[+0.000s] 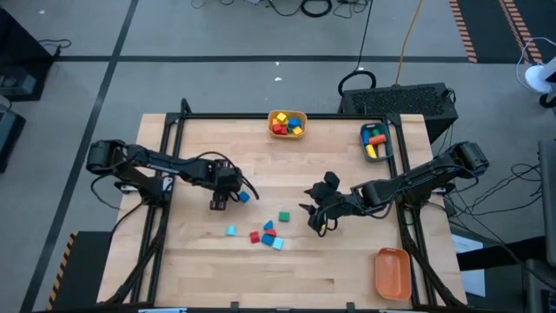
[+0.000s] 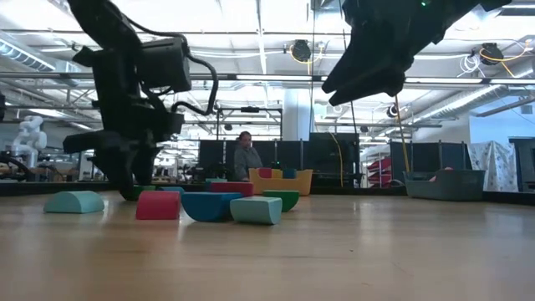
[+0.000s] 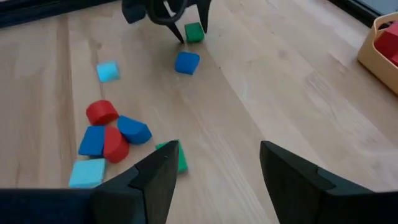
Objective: Sort blocks by size
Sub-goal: Put the green half circle block into the orange bin
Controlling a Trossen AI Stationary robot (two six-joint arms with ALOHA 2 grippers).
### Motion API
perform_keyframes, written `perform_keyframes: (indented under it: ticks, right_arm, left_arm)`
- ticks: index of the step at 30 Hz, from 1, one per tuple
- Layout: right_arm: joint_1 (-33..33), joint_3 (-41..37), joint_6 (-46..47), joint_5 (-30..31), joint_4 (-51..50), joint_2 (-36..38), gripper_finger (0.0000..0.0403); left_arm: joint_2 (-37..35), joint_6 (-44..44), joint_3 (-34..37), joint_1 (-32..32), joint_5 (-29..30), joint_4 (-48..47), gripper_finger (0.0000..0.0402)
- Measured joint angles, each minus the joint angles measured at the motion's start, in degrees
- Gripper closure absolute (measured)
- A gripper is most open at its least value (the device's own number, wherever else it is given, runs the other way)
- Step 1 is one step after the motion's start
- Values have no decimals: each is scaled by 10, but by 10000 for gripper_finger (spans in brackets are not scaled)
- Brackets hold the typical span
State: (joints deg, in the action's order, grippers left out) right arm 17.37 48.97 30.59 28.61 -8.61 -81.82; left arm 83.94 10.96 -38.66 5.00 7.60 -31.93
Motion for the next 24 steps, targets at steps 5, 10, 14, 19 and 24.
perform_keyframes:
  ticks: [5,10,14,19,24]
  right_arm:
    - [0,0,-2,-1,7,0,193]
    - [2,0,-31,-2,5,0,193]
    - [20,0,-82,-4,3,-4,193]
    - [52,0,-155,-5,4,-5,193]
    - [83,0,-218,-5,4,-5,193]
  left_arm:
    - [-2,-7,16,14,-20,10,210]
    - [-2,-30,18,27,-57,17,265]
    - [-1,-46,14,29,-71,34,265]
    - [2,-62,-10,27,-139,24,265]
    - [2,-89,-56,13,-192,34,265]
